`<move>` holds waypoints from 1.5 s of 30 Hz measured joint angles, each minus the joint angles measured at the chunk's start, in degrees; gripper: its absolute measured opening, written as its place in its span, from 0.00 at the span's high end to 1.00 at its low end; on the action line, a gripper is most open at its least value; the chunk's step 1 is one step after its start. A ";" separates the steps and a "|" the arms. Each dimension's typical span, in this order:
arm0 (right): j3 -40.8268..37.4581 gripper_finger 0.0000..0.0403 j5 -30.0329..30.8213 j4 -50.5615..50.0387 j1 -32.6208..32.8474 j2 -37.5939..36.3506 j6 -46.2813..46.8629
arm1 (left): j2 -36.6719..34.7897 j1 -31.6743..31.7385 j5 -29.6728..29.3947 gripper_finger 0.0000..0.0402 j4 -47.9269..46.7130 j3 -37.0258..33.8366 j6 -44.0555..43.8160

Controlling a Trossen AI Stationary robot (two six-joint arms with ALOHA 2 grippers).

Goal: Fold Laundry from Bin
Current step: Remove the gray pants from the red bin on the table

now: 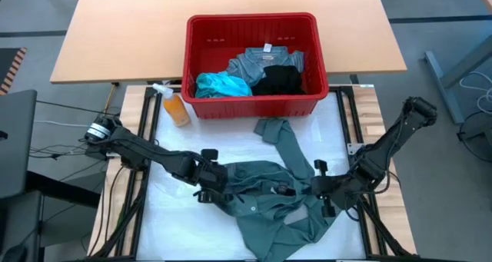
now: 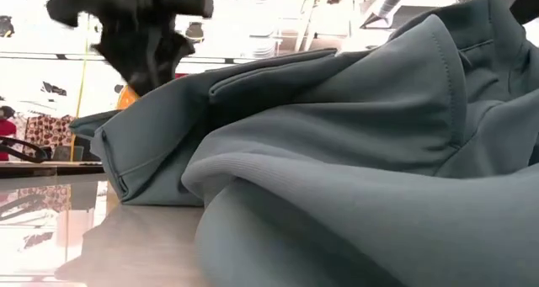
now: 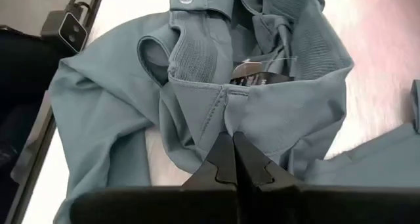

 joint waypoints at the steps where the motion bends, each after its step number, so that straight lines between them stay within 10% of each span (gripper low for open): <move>1: -0.34 0.97 0.00 0.08 0.00 -0.18 -0.04 | -0.20 0.22 0.61 0.60 -1.11 -0.90 -0.98; 6: -1.38 0.97 0.00 0.40 -0.54 -1.29 -0.04 | -2.35 -0.86 6.18 0.62 -2.40 -3.60 -5.43; 19: -1.73 0.97 -0.44 1.14 -4.23 -1.52 -4.54 | -2.16 -0.33 -1.35 0.65 10.02 -13.05 -10.56; 25: -1.17 0.96 -0.64 0.98 -4.30 -2.88 -6.43 | -2.87 1.01 -1.67 0.93 10.67 -13.94 -11.25; 45: 35.49 0.97 -0.79 -1.98 -16.71 -8.30 -64.02 | -15.43 7.00 -37.82 1.00 -0.70 29.80 6.66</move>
